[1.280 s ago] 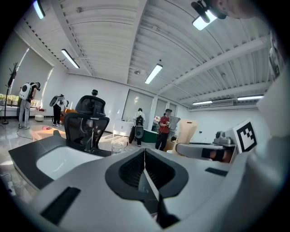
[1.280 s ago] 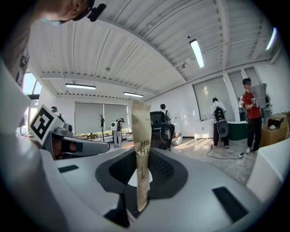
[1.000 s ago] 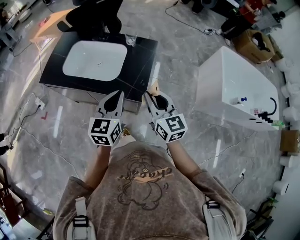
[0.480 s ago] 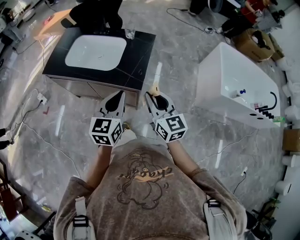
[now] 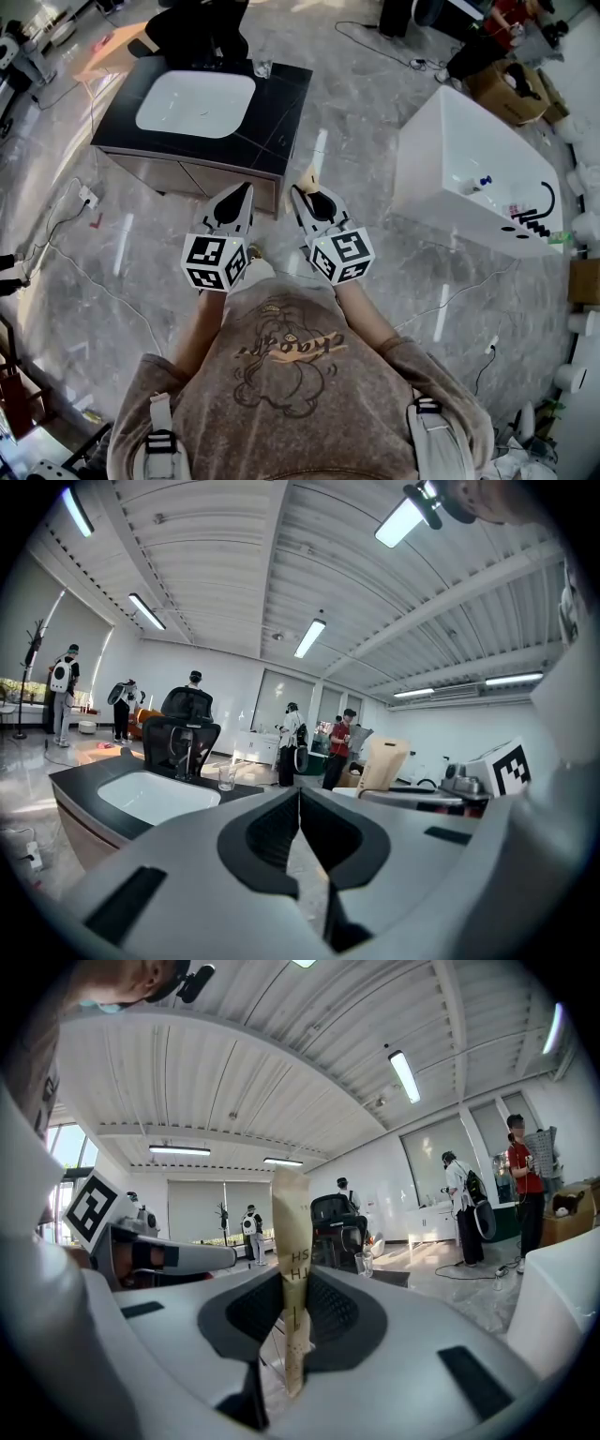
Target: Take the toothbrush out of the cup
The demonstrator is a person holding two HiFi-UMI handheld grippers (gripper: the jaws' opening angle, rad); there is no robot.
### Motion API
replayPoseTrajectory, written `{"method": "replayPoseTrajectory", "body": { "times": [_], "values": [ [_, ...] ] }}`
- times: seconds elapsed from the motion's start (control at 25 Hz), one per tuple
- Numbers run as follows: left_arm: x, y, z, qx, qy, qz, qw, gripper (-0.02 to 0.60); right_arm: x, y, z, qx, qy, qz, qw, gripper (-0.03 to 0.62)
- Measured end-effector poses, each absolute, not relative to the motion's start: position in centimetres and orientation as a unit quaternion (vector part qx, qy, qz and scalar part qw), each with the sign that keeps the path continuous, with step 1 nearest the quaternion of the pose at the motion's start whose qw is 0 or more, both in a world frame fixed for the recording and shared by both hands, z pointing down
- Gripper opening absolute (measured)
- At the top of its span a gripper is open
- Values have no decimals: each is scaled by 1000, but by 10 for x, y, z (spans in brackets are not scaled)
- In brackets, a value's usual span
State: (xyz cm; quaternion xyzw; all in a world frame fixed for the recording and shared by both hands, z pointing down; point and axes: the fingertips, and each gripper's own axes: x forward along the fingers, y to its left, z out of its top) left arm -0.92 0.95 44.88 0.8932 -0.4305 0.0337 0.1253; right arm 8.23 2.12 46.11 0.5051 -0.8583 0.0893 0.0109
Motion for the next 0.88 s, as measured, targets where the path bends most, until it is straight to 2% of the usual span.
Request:
{"method": "replayPoseTrajectory", "body": {
  "times": [0.88],
  "values": [
    [-8, 29, 451, 889, -437, 30, 131, 17, 84, 41, 464, 499, -861, 94, 6, 78]
  ]
}}
